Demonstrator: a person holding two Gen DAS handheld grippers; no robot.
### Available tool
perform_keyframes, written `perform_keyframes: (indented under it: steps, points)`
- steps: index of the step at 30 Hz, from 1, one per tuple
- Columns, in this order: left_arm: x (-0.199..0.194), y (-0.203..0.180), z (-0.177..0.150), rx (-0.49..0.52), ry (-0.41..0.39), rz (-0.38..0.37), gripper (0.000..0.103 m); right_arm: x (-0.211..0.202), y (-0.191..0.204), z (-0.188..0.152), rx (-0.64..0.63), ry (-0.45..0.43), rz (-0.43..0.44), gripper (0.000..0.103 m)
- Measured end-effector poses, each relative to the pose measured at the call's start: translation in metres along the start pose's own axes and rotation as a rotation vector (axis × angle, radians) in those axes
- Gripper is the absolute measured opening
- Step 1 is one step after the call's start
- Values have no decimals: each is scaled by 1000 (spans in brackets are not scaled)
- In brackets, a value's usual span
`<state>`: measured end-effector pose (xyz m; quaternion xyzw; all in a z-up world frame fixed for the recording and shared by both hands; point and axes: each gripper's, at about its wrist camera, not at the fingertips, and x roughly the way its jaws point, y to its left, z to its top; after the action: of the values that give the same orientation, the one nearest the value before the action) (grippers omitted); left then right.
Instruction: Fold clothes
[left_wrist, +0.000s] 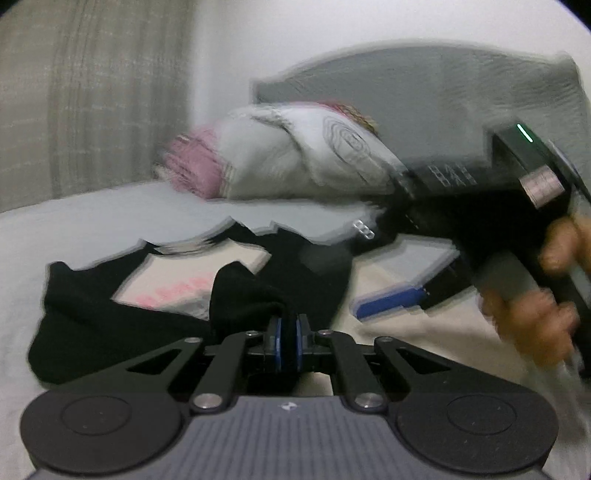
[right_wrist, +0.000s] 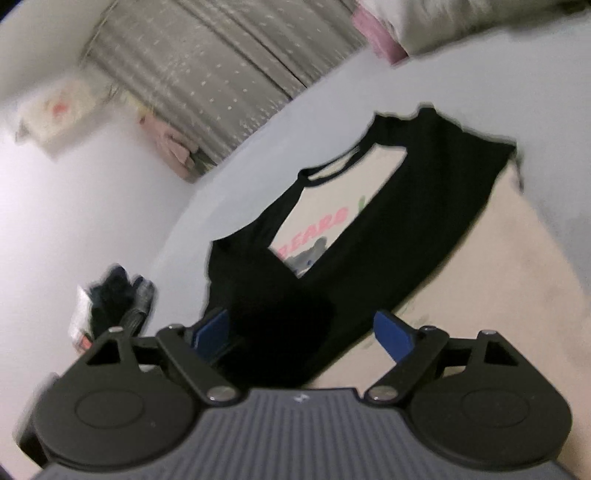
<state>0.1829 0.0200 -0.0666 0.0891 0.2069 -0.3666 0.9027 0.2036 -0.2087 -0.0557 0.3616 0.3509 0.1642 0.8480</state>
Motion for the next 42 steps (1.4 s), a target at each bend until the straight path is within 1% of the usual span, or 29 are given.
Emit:
perform_keyframes:
  steps: [1,2,3,4,5,8,11,12,14,15,16,17,18,20,23,25,31,33,35,38,42]
  points:
    - [4,-5,-3,29,34,-21,20,2,-2,-1,14,7,1,88]
    - [7,-7,-5,50,52,-36,33,3,-3,-1,29,13,2,88]
    - [7,-9,-6,68,54,-48,38,5,-4,-2,42,20,2,88]
    - [6,-11,-7,93,52,-66,46,7,-5,-2,54,27,1,88]
    - [5,-14,-7,114,49,-81,50,9,-7,-3,66,35,-1,88]
    - [2,-18,-3,189,43,-103,53,13,-10,-5,91,50,-1,88]
    - [-1,-14,1,257,50,-63,55,13,-9,-7,82,52,-17,85]
    - [-2,-7,3,255,55,-39,55,12,-8,-7,77,53,-24,81]
    - [-2,11,8,220,65,17,56,13,-6,-8,54,58,-44,67]
    - [-4,19,9,198,69,42,56,14,-6,-9,40,62,-56,49]
    - [-4,28,11,175,72,72,57,15,-5,-9,31,68,-67,27]
    - [-4,35,13,160,75,95,58,16,-4,-9,22,73,-77,15]
    - [-4,43,15,143,78,124,59,16,-3,-9,15,73,-82,11]
    - [-1,57,15,117,93,181,61,8,0,-5,2,36,-69,10]
    - [3,73,12,89,133,244,61,-14,10,2,-71,-36,-68,10]
    - [0,75,11,88,149,264,61,-30,15,6,-109,-78,-79,10]
    - [2,77,7,107,186,298,62,-72,5,16,-104,-148,-102,10]
    - [8,78,5,110,202,317,62,-85,-6,24,-73,-183,-119,10]
    - [13,81,4,85,204,334,63,-89,-17,30,-35,-194,-134,10]
    - [21,91,8,13,197,361,64,-89,-25,35,-6,-190,-143,10]
    - [31,101,11,-40,189,408,65,-93,-25,38,-3,-197,-127,10]
